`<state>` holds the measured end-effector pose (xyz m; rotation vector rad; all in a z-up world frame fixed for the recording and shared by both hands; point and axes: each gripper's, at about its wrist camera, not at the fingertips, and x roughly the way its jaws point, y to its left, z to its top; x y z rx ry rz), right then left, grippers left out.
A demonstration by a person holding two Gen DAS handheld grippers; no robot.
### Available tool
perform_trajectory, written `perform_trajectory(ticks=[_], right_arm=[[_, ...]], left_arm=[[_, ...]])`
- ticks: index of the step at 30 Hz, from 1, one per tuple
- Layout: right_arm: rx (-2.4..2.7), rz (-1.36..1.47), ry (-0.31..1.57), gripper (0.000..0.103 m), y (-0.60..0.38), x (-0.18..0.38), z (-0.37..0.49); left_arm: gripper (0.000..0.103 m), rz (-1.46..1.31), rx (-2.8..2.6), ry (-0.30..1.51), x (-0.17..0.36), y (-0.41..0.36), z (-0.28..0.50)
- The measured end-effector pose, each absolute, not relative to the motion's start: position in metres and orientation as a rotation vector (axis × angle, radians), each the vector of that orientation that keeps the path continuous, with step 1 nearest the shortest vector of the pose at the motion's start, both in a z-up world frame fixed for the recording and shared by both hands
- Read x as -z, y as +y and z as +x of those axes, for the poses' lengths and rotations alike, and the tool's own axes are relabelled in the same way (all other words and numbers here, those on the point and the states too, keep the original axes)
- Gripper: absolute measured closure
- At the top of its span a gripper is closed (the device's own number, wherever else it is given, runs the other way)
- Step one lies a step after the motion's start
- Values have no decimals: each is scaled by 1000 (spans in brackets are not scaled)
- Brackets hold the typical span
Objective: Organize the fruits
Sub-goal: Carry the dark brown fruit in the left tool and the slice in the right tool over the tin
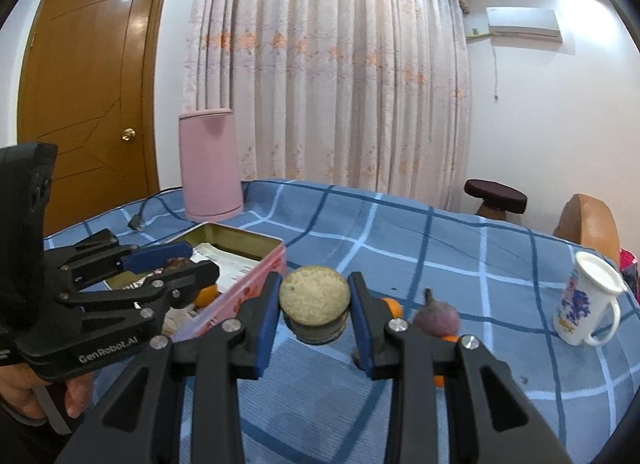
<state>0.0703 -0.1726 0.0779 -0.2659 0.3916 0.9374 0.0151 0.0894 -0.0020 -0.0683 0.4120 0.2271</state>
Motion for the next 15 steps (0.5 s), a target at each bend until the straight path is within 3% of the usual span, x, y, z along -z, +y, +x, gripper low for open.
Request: perform_trajectory(ticks=[15], right_arm=[[-1085, -334, 421, 67, -97, -78, 54]], left_arm=[[65, -149, -342, 440, 4, 151, -2]])
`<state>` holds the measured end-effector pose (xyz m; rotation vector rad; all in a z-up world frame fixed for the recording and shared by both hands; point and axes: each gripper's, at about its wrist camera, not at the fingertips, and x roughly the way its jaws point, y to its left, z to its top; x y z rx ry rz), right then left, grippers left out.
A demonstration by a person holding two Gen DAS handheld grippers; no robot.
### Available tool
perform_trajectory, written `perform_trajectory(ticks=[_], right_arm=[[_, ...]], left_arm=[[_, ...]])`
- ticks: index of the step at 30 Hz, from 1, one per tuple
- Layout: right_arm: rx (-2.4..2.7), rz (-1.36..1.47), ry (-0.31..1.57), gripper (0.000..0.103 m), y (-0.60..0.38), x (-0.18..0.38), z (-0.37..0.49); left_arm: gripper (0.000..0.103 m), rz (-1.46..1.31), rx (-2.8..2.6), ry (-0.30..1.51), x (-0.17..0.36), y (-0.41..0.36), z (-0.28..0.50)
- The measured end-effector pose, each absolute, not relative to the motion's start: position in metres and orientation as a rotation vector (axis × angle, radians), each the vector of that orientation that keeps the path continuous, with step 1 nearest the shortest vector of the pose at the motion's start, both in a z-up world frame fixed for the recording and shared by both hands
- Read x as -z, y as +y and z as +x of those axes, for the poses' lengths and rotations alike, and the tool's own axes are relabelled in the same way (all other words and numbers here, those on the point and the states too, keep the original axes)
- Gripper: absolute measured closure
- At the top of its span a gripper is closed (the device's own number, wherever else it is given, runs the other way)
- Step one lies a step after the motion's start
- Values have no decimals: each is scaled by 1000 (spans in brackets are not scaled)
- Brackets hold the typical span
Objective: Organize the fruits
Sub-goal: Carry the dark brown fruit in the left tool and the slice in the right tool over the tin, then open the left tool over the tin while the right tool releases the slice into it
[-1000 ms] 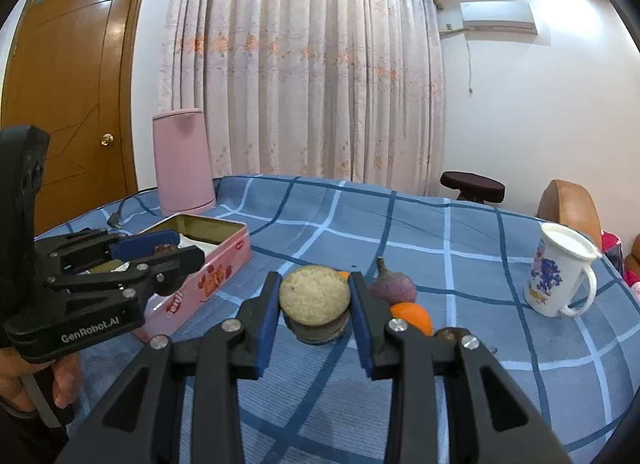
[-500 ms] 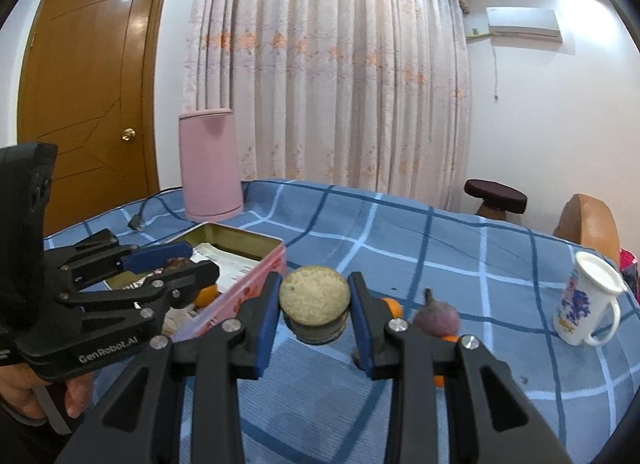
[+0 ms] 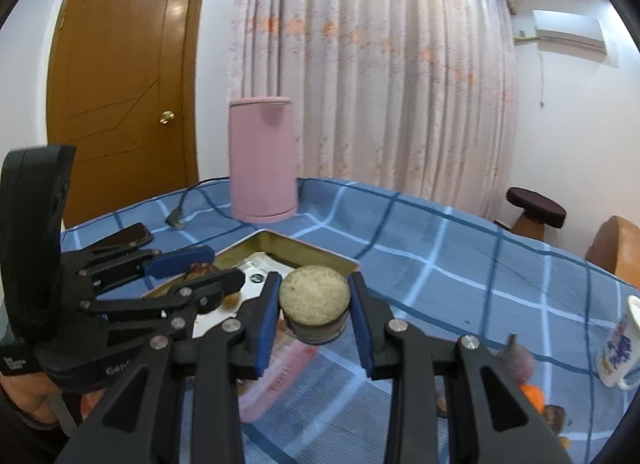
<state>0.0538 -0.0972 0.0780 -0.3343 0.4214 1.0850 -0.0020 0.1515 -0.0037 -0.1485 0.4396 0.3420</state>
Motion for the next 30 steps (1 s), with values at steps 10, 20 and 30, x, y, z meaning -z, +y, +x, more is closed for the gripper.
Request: perform_trajectory(ticks=[10, 20, 30], right_arm=[[-1127, -369, 484, 67, -70, -55, 47], [-1138, -424, 582, 67, -54, -32, 45], [-1152, -465, 636, 53, -44, -24, 44]], left_arm=[[65, -210, -359, 499, 17, 182, -7], [65, -216, -354, 541, 25, 185, -3], [65, -212, -365, 579, 28, 184, 0]])
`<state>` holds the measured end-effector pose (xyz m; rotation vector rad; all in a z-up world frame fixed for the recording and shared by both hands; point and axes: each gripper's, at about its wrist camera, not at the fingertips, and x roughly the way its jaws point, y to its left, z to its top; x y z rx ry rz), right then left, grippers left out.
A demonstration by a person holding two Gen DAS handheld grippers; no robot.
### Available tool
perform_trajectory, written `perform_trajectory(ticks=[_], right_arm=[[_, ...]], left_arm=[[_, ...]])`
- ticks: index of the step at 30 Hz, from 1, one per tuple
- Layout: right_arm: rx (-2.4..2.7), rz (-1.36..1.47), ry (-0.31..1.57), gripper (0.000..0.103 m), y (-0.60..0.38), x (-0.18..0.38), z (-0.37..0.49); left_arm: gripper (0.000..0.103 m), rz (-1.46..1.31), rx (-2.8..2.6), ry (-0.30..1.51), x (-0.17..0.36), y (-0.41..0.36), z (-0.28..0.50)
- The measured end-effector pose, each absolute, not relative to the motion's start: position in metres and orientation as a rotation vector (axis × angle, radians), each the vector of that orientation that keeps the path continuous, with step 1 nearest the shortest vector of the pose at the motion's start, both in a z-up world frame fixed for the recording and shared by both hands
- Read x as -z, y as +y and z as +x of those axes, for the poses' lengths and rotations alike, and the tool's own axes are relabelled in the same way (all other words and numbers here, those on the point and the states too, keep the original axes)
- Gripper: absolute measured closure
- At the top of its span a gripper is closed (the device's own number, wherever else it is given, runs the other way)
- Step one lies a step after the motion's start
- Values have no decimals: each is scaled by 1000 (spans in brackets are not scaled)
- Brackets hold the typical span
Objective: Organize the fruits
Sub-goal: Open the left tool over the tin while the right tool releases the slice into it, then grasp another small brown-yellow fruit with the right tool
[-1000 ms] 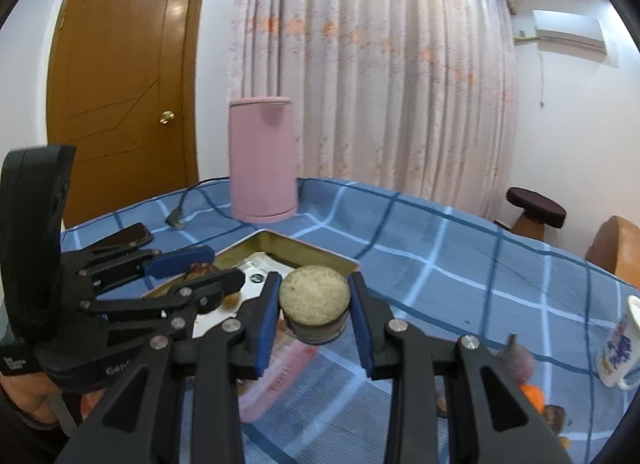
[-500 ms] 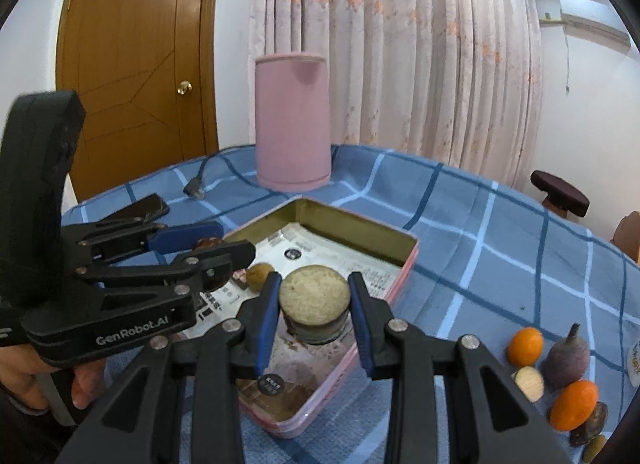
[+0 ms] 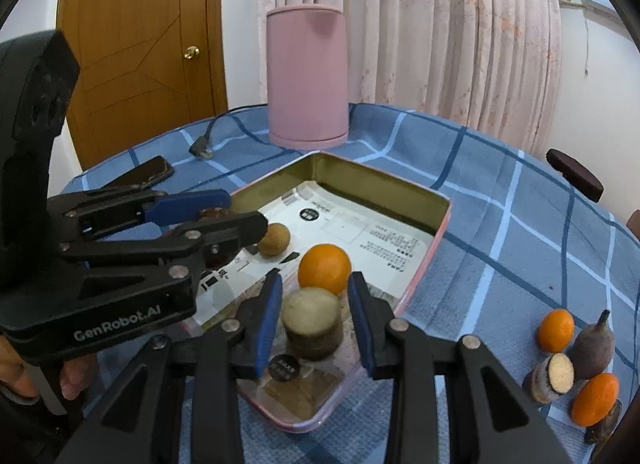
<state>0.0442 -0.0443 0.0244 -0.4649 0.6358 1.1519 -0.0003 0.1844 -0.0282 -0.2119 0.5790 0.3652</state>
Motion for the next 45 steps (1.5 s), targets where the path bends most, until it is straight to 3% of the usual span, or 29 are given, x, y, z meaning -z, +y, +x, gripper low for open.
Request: perform_trajectory(ticks=[2, 13, 15, 19, 22, 29, 38, 40, 41, 45], right_arm=[[-1148, -445, 618, 41, -49, -27, 44], [-962, -327, 554, 41, -141, -52, 77], [-900, -314, 552, 41, -168, -57, 89], [-731, -280, 562, 41, -228, -65, 118], [-629, -247, 598, 41, -269, -65, 141], [-565, -234, 709, 54, -303, -50, 171], [-617, -278, 854, 57, -296, -29, 186], [-642, -271, 888, 64, -295, -24, 189], [-645, -268, 893, 73, -295, -24, 190], [-651, -267, 864, 74, -298, -28, 185]], left_arm=[[64, -214, -367, 580, 28, 184, -1], [63, -179, -312, 549, 16, 153, 1], [61, -162, -277, 553, 14, 140, 7], [47, -123, -208, 559, 11, 109, 20], [47, -89, -155, 576, 11, 86, 32], [46, -28, -73, 597, 8, 44, 53], [46, 27, -7, 615, 4, 9, 76], [46, 32, 7, 623, 4, 3, 81], [46, 34, 15, 623, 5, 1, 82], [46, 31, 42, 637, 6, -9, 92]])
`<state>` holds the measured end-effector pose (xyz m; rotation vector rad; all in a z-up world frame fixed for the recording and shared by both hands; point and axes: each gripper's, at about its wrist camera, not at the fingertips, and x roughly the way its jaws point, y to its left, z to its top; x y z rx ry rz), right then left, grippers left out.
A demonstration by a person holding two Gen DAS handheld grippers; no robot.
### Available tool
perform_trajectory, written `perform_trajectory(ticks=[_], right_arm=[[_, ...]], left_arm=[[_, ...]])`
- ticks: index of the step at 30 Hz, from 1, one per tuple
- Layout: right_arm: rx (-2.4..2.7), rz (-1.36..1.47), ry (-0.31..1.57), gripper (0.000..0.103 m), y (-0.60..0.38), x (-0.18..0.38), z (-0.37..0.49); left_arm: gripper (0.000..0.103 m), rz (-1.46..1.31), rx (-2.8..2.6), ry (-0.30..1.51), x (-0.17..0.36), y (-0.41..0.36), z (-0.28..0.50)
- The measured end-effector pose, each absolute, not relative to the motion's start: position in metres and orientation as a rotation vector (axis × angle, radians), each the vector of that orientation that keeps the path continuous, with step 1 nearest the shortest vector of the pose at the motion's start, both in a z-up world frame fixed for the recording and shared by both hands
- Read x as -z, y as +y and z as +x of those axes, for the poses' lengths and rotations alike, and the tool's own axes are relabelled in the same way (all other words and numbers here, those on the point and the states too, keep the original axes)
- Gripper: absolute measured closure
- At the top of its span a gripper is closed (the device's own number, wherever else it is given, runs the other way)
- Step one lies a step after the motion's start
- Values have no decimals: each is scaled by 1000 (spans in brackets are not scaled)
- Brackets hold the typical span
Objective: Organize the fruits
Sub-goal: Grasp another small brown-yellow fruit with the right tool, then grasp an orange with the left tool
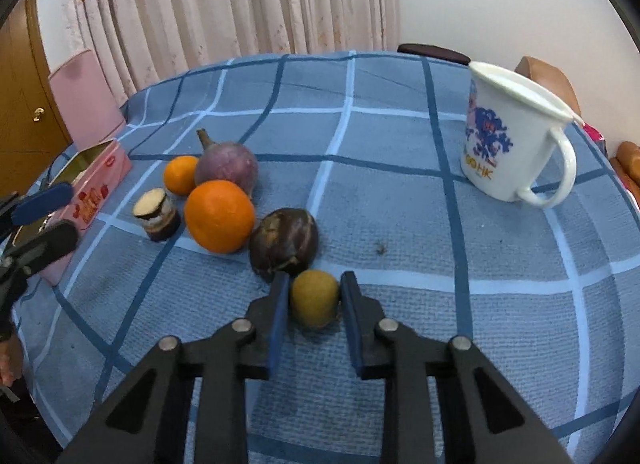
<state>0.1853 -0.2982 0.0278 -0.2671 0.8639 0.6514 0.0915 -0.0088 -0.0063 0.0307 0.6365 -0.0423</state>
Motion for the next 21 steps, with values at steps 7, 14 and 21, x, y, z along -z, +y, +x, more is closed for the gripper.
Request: perform_trajectory(ticks=[7, 14, 21], right_arm=[[-588, -231, 793, 74, -311, -38, 180], [-570, -200, 770, 74, -316, -42, 180], [-576, -176, 770, 74, -320, -43, 181]], left_arm=[[46, 12, 101, 676, 16, -32, 123], [46, -27, 86, 719, 29, -38, 160], [53, -49, 90, 765, 41, -39, 177]])
